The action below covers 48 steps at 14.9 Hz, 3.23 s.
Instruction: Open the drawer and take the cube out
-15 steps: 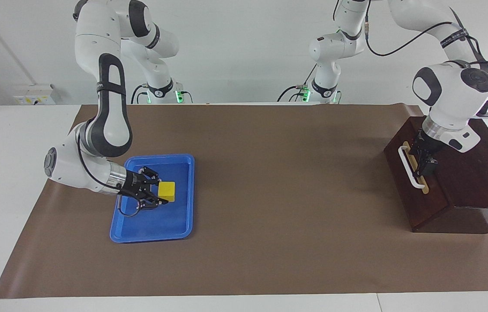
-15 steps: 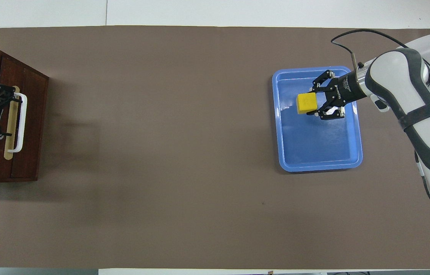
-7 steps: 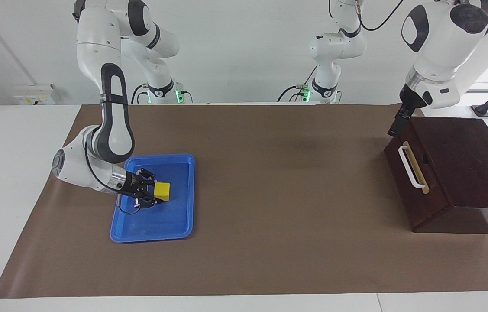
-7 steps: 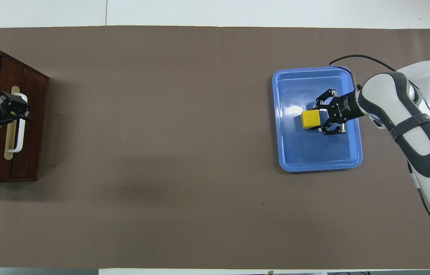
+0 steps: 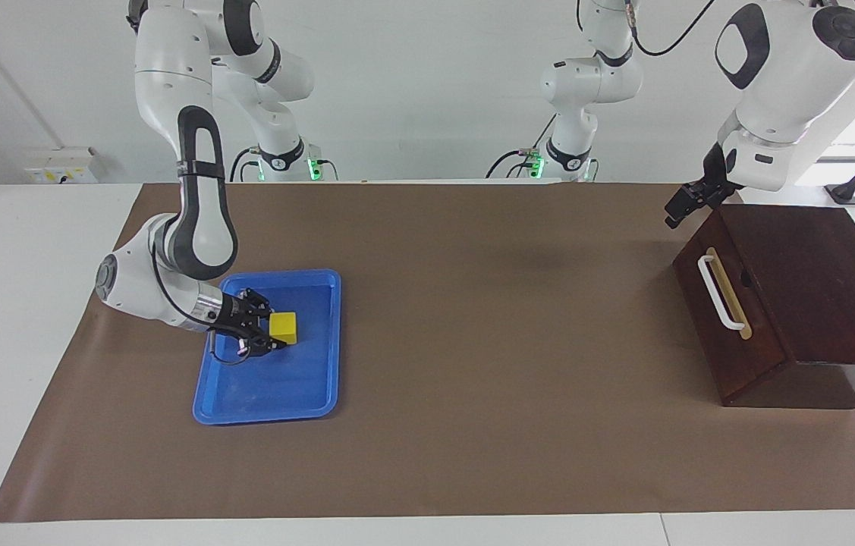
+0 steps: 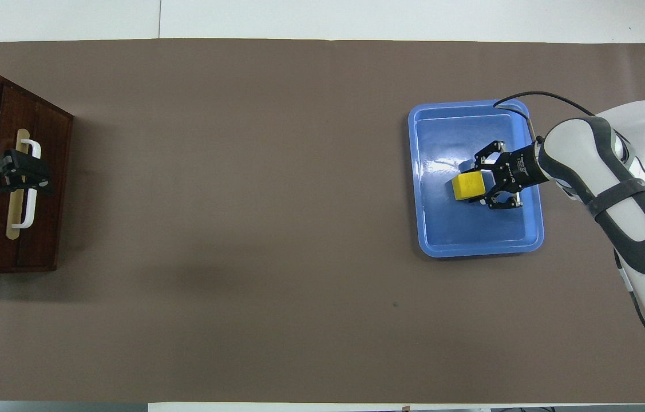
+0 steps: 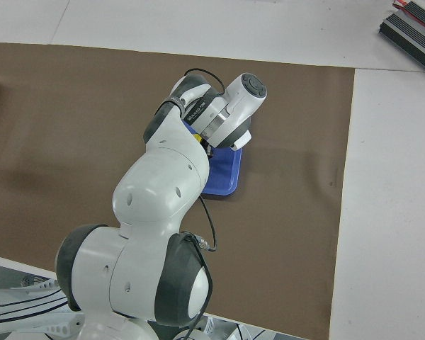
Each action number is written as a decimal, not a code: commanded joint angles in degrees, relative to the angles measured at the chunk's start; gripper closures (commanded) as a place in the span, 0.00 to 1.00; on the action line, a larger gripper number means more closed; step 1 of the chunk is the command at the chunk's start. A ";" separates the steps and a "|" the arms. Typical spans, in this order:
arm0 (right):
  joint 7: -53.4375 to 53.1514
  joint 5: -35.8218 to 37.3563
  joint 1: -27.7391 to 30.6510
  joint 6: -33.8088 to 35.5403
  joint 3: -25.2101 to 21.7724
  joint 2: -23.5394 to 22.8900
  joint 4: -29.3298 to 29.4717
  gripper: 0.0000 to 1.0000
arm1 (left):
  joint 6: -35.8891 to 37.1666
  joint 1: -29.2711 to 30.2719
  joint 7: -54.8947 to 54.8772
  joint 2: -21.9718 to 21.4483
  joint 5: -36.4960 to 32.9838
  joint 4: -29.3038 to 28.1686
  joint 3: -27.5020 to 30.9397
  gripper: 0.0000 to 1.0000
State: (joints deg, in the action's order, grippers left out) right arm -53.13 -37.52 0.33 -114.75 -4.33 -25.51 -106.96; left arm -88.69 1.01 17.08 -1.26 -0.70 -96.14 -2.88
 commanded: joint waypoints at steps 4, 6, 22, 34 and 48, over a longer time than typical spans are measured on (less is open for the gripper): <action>3.12 0.16 0.46 -0.57 0.03 1.51 -1.76 0.00 | 4.58 2.77 -7.58 1.62 1.05 4.55 -2.38 0.00; 2.33 0.16 0.46 0.13 0.03 1.51 -0.88 0.00 | 4.32 3.30 -10.73 1.35 1.05 4.38 -2.56 0.00; -13.51 11.82 -1.38 22.44 1.69 16.63 15.80 0.00 | 4.14 0.58 -14.26 -0.23 0.96 4.38 -3.35 0.00; 55.38 37.69 -1.21 28.26 4.95 23.13 19.60 0.00 | 3.26 1.10 -14.26 -0.32 0.87 3.85 -3.18 0.00; 57.17 37.78 3.01 28.53 7.41 24.89 17.49 0.00 | 2.21 0.84 -14.18 -0.32 1.22 4.03 -3.27 0.00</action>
State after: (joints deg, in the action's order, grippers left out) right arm 4.62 -0.69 2.36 -86.25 1.97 -1.76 -88.24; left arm -85.81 1.84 3.55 -1.13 -0.39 -92.39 -6.44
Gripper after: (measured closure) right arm 0.000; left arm 0.000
